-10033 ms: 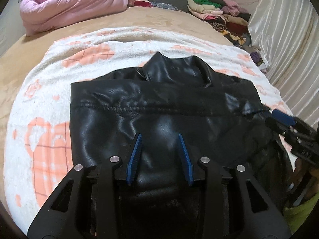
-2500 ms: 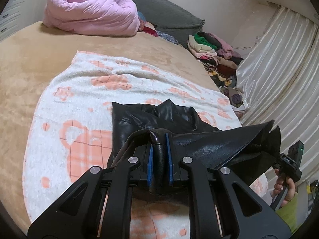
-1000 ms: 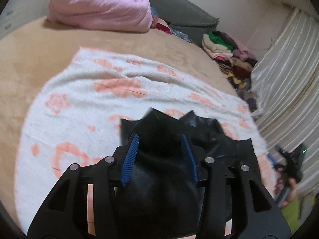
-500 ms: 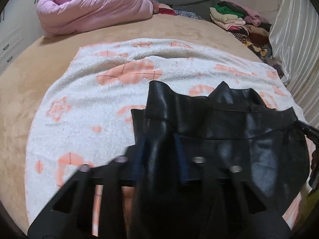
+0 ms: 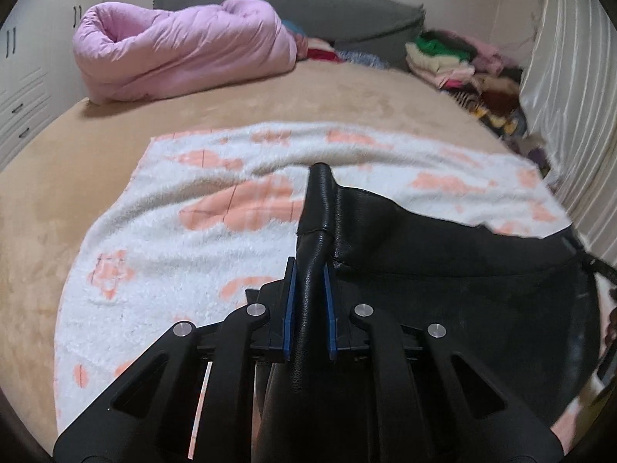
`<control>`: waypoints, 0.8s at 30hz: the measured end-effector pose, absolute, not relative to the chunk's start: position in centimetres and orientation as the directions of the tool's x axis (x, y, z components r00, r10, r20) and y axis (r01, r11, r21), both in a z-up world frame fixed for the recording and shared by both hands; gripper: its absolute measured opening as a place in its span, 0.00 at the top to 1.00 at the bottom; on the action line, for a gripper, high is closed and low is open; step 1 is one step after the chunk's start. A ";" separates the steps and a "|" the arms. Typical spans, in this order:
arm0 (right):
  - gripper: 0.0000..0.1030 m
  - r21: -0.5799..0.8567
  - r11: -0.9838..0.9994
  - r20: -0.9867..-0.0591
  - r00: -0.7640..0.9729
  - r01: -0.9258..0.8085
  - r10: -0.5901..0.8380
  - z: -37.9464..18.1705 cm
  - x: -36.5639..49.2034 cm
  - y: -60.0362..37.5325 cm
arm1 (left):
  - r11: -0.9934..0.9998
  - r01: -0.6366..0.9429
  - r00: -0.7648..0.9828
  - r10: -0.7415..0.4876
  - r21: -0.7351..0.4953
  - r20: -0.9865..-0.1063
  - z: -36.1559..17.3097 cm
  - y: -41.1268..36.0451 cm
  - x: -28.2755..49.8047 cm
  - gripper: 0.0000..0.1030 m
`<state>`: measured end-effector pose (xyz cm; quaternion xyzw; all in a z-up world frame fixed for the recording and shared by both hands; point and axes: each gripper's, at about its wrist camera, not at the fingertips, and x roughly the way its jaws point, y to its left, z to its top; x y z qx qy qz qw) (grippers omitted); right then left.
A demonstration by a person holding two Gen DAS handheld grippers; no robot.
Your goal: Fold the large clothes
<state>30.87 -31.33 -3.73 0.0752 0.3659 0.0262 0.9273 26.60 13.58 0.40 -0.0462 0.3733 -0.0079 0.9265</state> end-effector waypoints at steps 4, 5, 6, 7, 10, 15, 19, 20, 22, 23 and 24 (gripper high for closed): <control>0.88 0.129 0.991 -0.704 0.707 0.024 0.074 -5.4 31.4 -31.2 | 0.993 -0.037 0.686 -0.055 -0.111 -0.725 -1.8 14.2 27.3 0.92; 0.87 0.123 0.992 -0.712 0.699 0.032 0.066 -5.8 31.6 -31.2 | 0.992 -0.040 0.679 -0.059 -0.116 -0.732 -2.2 14.4 27.4 0.91; 0.86 0.120 0.992 -0.717 0.694 0.035 0.062 -6.1 31.7 -31.2 | 0.992 -0.041 0.675 -0.060 -0.119 -0.735 -2.4 14.4 27.4 0.90; 0.86 0.117 0.992 -0.720 0.692 0.038 0.058 -6.3 31.8 -31.2 | 0.991 -0.042 0.672 -0.064 -0.123 -0.738 -2.7 14.5 27.4 0.89; 0.82 0.107 0.993 -0.736 0.676 0.053 0.044 -6.9 32.0 -31.2 | 0.989 -0.047 0.663 -0.072 -0.137 -0.745 -3.1 14.8 27.6 0.87; 0.78 0.118 0.991 -0.758 0.651 0.067 0.046 -7.6 32.4 -31.6 | 0.989 -0.053 0.654 -0.070 -0.138 -0.753 -3.4 14.8 27.5 0.82; 0.75 0.119 0.990 -0.763 0.644 0.070 0.046 -7.4 32.3 -31.7 | 0.990 -0.061 0.674 -0.054 -0.129 -0.736 -2.7 14.8 27.0 0.72; 0.72 0.122 0.990 -0.764 0.643 0.076 0.045 -7.3 32.1 -31.8 | 0.991 -0.059 0.679 -0.048 -0.120 -0.732 -2.4 14.8 26.8 0.64; 0.47 0.113 0.987 -0.771 0.637 0.113 0.015 -7.2 32.0 -32.0 | 0.993 -0.058 0.677 -0.035 -0.101 -0.735 -2.1 14.8 26.5 0.51; 0.36 0.127 0.982 -0.767 0.641 0.141 0.007 -7.0 31.5 -32.5 | 0.994 -0.058 0.675 -0.029 -0.092 -0.737 -2.0 14.9 26.3 0.47; 0.35 0.165 0.976 -0.759 0.650 0.142 0.034 -6.8 30.9 -32.9 | 0.994 -0.060 0.673 -0.026 -0.089 -0.739 -2.0 15.1 26.1 0.45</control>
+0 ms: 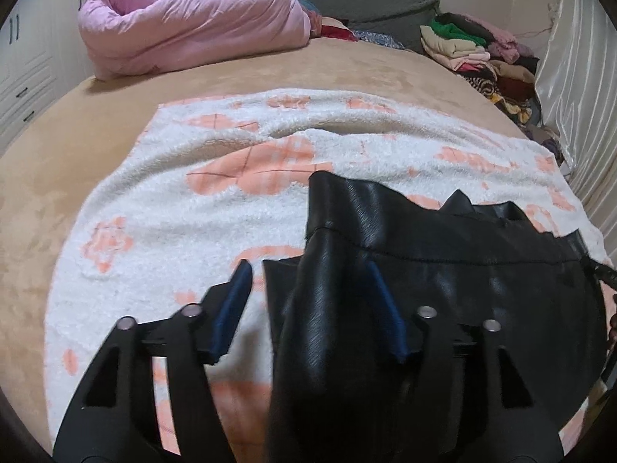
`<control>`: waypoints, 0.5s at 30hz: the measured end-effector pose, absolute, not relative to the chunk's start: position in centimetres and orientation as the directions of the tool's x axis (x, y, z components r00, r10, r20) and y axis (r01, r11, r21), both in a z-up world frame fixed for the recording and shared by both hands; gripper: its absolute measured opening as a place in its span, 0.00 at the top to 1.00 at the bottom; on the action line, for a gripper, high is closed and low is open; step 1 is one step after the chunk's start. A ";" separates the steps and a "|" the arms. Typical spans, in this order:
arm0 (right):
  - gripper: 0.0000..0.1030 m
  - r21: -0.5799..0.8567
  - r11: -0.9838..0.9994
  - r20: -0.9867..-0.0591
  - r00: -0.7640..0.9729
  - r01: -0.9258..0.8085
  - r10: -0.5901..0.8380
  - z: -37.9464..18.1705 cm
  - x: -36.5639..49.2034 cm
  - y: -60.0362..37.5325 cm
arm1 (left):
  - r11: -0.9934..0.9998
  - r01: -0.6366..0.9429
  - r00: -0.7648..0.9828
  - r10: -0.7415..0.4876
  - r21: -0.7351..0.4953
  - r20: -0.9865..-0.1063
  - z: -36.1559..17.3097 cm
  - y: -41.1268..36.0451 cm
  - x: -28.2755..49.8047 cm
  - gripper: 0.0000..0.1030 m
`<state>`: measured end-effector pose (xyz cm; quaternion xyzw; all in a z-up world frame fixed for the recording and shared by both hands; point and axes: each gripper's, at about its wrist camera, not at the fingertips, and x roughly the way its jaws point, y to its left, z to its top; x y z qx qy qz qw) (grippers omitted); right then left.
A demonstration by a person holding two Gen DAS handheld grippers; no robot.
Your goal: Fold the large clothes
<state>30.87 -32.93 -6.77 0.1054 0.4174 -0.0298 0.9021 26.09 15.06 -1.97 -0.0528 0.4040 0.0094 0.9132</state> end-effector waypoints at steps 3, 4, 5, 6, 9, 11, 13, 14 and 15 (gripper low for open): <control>0.23 0.245 0.962 -0.751 0.650 0.119 0.111 -6.4 28.5 -33.6 | 0.992 -0.086 0.669 -0.014 -0.097 -0.743 -1.8 16.0 25.1 0.29; 0.22 0.260 0.959 -0.748 0.652 0.110 0.128 -6.3 27.7 -33.6 | 0.989 -0.093 0.670 -0.026 -0.119 -0.742 -1.7 16.6 24.4 0.26; 0.21 0.283 0.955 -0.741 0.653 0.093 0.156 -6.2 26.5 -33.5 | 0.985 -0.095 0.668 -0.046 -0.146 -0.743 -1.7 17.0 23.9 0.23; 0.17 0.288 0.954 -0.743 0.648 0.083 0.168 -6.2 25.8 -33.4 | 0.980 -0.096 0.665 -0.066 -0.172 -0.744 -1.8 17.3 23.5 0.20; 0.14 0.295 0.954 -0.755 0.625 0.052 0.199 -6.5 23.4 -33.0 | 0.937 -0.091 0.622 -0.210 -0.336 -0.754 -3.3 18.4 21.9 0.09; 0.14 0.315 0.948 -0.767 0.599 0.040 0.230 -7.0 22.4 -32.8 | 0.913 -0.099 0.605 -0.262 -0.397 -0.752 -4.2 18.8 21.0 0.09; 0.14 0.351 0.936 -0.771 0.577 0.029 0.271 -7.6 21.5 -33.1 | 0.895 -0.109 0.577 -0.297 -0.432 -0.761 -5.2 18.7 20.4 0.09; 0.17 0.370 0.928 -0.768 0.572 0.030 0.288 -7.8 21.1 -33.2 | 0.890 -0.107 0.565 -0.312 -0.443 -0.764 -5.7 18.5 20.1 0.09; 0.25 0.403 0.915 -0.761 0.563 0.021 0.322 -8.2 20.7 -33.4 | 0.888 -0.104 0.559 -0.320 -0.448 -0.765 -5.9 18.3 19.9 0.10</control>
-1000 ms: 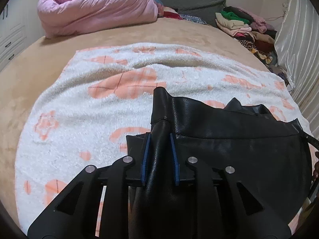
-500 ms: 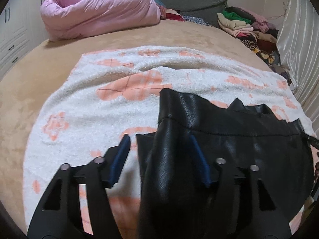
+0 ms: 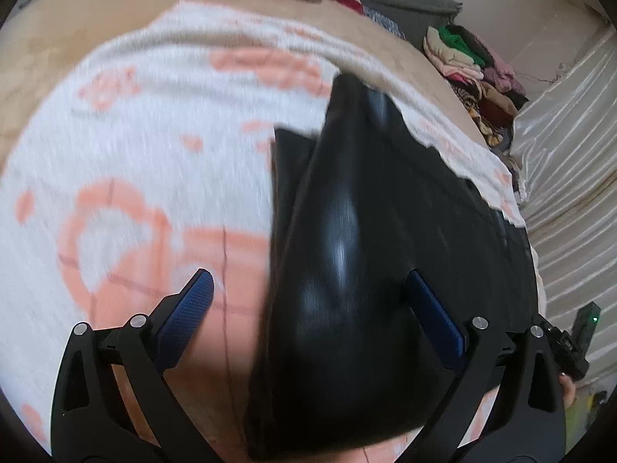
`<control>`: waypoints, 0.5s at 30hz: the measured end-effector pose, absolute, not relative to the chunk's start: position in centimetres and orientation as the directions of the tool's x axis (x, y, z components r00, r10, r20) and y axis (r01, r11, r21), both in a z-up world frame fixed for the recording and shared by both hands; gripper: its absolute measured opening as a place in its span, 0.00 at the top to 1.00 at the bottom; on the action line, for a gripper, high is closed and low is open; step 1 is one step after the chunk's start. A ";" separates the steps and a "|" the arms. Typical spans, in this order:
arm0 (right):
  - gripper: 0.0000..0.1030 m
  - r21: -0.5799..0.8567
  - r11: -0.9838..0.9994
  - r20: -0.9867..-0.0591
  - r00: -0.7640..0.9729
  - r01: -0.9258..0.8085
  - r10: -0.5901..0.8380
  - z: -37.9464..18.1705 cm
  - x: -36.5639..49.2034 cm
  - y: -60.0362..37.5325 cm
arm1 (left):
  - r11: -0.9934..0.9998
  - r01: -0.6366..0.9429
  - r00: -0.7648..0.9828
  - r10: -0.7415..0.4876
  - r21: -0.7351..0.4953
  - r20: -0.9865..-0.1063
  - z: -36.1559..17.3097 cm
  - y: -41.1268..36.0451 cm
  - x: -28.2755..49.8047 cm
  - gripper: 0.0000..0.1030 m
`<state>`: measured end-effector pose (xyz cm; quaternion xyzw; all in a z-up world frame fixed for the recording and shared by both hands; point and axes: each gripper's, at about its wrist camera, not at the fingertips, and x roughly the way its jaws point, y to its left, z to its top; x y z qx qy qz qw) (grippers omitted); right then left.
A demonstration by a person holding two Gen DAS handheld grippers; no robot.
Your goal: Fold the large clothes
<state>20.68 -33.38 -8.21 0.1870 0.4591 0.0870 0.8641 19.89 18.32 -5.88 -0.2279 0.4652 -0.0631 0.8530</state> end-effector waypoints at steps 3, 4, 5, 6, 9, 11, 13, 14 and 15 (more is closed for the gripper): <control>0.42 0.471 0.882 -0.740 0.547 0.004 0.392 -8.8 20.2 -33.7 | 0.868 -0.088 0.554 -0.365 -0.488 -0.748 -6.3 17.5 18.9 0.41; 0.43 0.470 0.883 -0.740 0.545 0.001 0.393 -8.9 20.1 -33.7 | 0.865 -0.089 0.554 -0.369 -0.494 -0.746 -6.2 17.1 18.6 0.46; 0.43 0.468 0.884 -0.742 0.542 -0.002 0.394 -8.8 20.2 -33.8 | 0.875 -0.091 0.560 -0.350 -0.475 -0.751 -6.0 16.7 18.2 0.49; 0.44 0.460 0.888 -0.747 0.539 -0.004 0.390 -8.7 20.2 -33.8 | 0.884 -0.089 0.561 -0.336 -0.459 -0.756 -5.8 16.3 18.0 0.50; 0.44 0.433 0.901 -0.762 0.533 -0.002 0.368 -8.5 20.4 -33.9 | 0.896 -0.091 0.567 -0.312 -0.434 -0.762 -5.1 15.3 16.5 0.51; 0.43 0.416 0.909 -0.770 0.531 -0.003 0.354 -8.4 20.5 -33.8 | 0.905 -0.079 0.574 -0.302 -0.419 -0.761 -4.8 14.7 15.5 0.51; 0.40 0.393 0.920 -0.781 0.527 -0.004 0.336 -8.2 20.6 -33.5 | 0.908 -0.076 0.575 -0.297 -0.411 -0.762 -4.9 14.6 15.0 0.51; 0.37 0.373 0.928 -0.787 0.530 0.000 0.317 -8.0 20.6 -33.4 | 0.906 -0.079 0.574 -0.300 -0.416 -0.762 -5.0 14.8 14.9 0.51; 0.34 0.329 0.944 -0.791 0.547 0.004 0.273 -7.2 20.3 -32.9 | 0.904 -0.082 0.574 -0.301 -0.419 -0.762 -5.0 14.9 14.8 0.51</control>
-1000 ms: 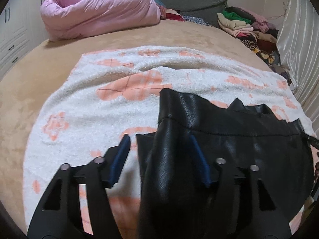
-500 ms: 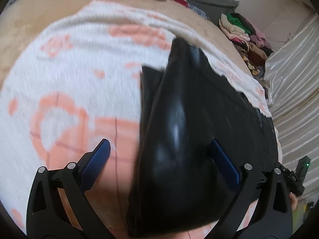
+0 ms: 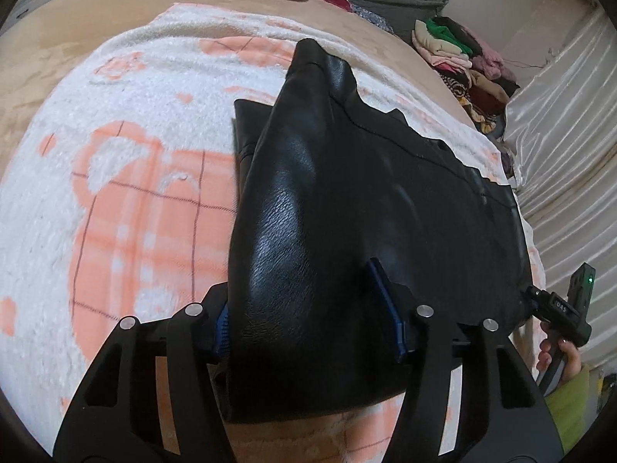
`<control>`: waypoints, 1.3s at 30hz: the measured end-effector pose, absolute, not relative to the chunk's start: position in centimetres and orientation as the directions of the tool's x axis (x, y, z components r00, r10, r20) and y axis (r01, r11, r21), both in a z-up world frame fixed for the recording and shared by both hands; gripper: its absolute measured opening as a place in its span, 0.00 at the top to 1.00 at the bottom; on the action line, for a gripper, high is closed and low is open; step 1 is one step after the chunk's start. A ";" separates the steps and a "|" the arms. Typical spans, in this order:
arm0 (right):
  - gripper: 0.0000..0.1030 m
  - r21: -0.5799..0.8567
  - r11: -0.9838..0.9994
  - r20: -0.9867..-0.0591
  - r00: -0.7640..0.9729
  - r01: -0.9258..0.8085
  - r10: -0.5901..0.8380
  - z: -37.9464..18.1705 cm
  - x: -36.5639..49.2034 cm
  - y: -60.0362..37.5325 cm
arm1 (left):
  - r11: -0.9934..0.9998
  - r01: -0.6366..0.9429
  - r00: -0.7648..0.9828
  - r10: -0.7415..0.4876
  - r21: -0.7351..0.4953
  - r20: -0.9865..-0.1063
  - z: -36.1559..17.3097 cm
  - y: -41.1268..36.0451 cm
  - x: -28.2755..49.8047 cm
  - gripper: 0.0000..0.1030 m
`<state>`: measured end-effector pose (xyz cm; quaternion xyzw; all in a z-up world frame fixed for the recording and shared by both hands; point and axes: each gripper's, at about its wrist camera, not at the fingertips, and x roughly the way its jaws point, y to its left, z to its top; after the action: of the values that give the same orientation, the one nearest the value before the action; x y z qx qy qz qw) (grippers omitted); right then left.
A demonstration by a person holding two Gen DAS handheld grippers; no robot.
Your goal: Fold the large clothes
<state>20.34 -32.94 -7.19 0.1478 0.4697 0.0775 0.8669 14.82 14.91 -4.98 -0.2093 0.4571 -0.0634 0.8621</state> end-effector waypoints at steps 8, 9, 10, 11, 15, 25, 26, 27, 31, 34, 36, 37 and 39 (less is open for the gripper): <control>0.36 0.127 0.984 -0.674 0.717 -0.124 0.177 -1.0 17.1 -27.2 | 0.917 -0.079 0.578 -0.277 -0.391 -0.767 -4.2 14.7 14.4 0.44; 0.50 0.133 0.974 -0.672 0.705 -0.185 0.226 -0.7 16.8 -25.6 | 0.918 -0.079 0.580 -0.275 -0.389 -0.767 -4.1 14.7 14.4 0.43; 0.58 0.140 0.963 -0.677 0.688 -0.230 0.263 -0.7 16.7 -24.4 | 0.920 -0.080 0.581 -0.270 -0.384 -0.768 -4.1 14.7 14.3 0.42; 0.66 0.144 0.953 -0.685 0.668 -0.267 0.290 -0.8 16.8 -23.1 | 0.920 -0.080 0.581 -0.270 -0.384 -0.768 -4.0 14.7 14.3 0.42; 0.67 0.132 0.916 -0.732 0.586 -0.378 0.347 -2.5 16.6 -17.2 | 0.921 -0.082 0.586 -0.264 -0.380 -0.766 -3.8 14.9 14.1 0.39; 0.66 0.089 0.908 -0.840 0.459 -0.408 0.289 -8.0 17.6 -12.6 | 0.918 -0.102 0.605 -0.249 -0.384 -0.756 -3.2 16.9 15.8 0.19; 0.66 0.092 0.908 -0.841 0.456 -0.410 0.291 -8.2 17.7 -12.6 | 0.919 -0.102 0.598 -0.249 -0.380 -0.762 -3.3 17.1 16.4 0.16; 0.66 0.096 0.907 -0.840 0.456 -0.410 0.295 -8.3 17.7 -12.7 | 0.922 -0.103 0.590 -0.246 -0.374 -0.769 -3.4 17.4 17.3 0.15; 0.66 0.095 0.905 -0.837 0.459 -0.415 0.299 -8.5 17.9 -12.5 | 0.921 -0.121 0.555 -0.248 -0.371 -0.795 -4.2 18.7 20.8 0.15; 0.66 0.133 0.905 -0.842 0.435 -0.403 0.318 -7.4 18.3 -12.6 | 0.899 -0.124 0.504 -0.308 -0.421 -0.807 -5.4 19.4 23.0 0.15; 0.67 0.149 0.903 -0.811 0.473 -0.402 0.344 -5.4 19.0 -12.7 | 0.892 -0.120 0.489 -0.328 -0.435 -0.808 -5.8 19.5 23.5 0.15; 0.67 0.141 0.906 -0.791 0.505 -0.398 0.345 -4.3 19.6 -12.6 | 0.891 -0.109 0.491 -0.337 -0.441 -0.803 -5.9 19.5 23.8 0.15; 0.67 0.114 0.917 -0.768 0.551 -0.382 0.325 -2.7 21.6 -12.3 | 0.892 -0.099 0.496 -0.340 -0.442 -0.799 -6.0 19.3 24.0 0.18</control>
<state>21.64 -12.34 -2.68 -0.0328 0.4290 0.2007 0.8801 23.99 19.33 -5.99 -0.2211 0.4967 -0.0722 0.8362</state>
